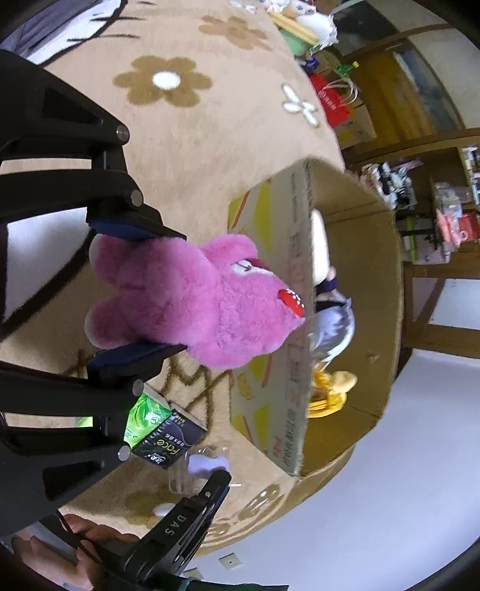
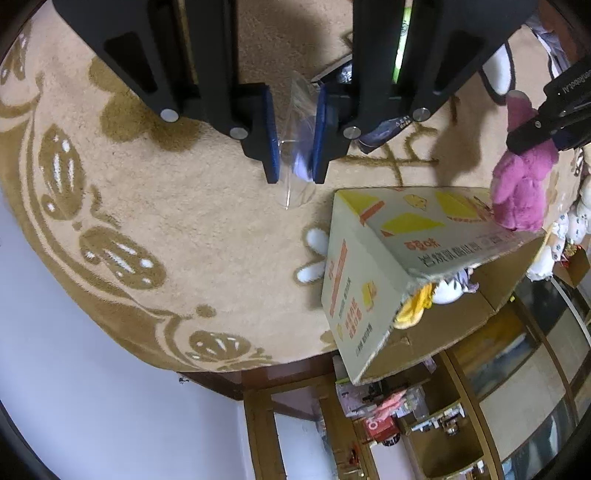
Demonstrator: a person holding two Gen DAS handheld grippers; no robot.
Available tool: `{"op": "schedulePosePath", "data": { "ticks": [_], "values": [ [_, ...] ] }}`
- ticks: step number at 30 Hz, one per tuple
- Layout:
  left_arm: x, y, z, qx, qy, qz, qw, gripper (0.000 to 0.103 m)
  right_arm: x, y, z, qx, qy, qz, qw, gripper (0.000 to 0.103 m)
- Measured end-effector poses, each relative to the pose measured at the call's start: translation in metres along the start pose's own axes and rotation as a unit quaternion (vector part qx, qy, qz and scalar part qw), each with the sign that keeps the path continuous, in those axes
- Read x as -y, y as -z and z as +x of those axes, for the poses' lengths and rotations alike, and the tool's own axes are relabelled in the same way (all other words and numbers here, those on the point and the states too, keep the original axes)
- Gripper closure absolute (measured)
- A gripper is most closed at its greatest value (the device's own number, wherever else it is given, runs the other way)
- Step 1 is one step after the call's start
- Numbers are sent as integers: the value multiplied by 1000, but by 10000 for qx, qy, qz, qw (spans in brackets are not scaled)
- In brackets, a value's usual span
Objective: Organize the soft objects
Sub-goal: 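Lift the pink bear with the left tool while the right tool carries the clear bag over the box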
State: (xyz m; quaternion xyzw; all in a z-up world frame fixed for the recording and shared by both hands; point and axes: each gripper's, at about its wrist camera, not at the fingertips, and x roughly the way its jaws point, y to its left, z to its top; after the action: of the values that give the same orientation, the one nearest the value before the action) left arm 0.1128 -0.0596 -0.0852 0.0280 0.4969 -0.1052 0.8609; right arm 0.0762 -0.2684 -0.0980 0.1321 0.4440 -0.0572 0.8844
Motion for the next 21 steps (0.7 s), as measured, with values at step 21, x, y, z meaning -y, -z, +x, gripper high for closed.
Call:
{"op": "schedulePosePath", "data": {
  "ticks": [21],
  "values": [
    [-5, -52, -85, 1913, -395, 375, 9800, 57, -63, -42, -104, 1771, -712, -600, 9798, 86]
  ]
}}
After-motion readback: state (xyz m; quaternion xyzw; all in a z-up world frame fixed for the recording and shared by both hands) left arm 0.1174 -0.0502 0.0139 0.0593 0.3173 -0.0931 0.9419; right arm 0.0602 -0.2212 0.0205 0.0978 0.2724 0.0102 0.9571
